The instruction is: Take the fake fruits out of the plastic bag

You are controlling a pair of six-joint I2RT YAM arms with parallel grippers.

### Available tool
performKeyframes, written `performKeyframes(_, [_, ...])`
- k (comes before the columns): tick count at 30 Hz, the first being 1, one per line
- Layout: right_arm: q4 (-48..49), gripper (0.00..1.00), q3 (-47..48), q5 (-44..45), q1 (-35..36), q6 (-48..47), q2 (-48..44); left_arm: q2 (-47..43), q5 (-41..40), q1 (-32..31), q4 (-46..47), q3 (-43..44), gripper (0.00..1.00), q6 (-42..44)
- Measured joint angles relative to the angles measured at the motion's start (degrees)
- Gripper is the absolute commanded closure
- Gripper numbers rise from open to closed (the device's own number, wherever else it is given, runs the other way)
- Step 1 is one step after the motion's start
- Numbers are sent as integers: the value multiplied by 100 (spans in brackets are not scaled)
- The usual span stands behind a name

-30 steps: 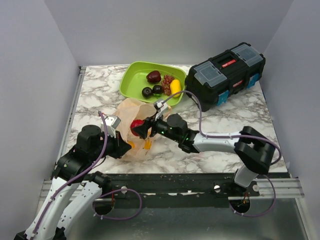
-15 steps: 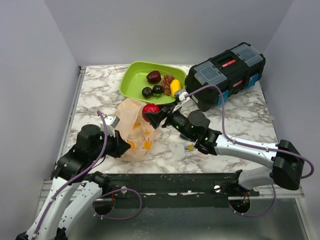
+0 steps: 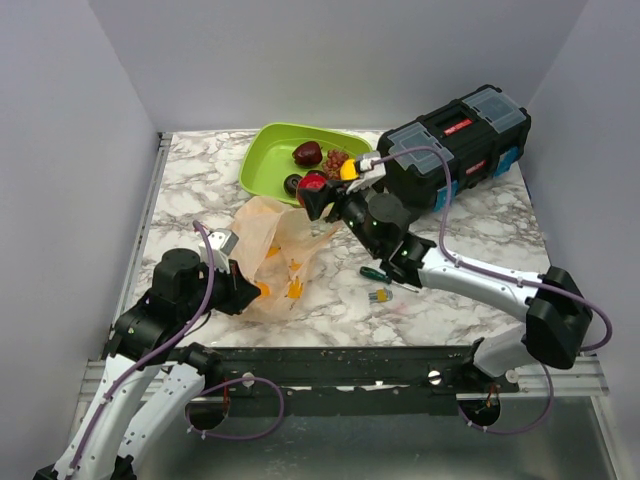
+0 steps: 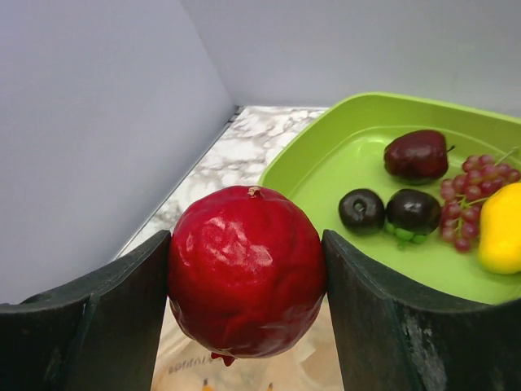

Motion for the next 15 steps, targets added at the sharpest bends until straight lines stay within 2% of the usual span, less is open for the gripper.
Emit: performKeyframes(15, [-756, 99, 2697, 238, -887, 201, 2273, -105, 0, 0, 2, 0, 100, 2])
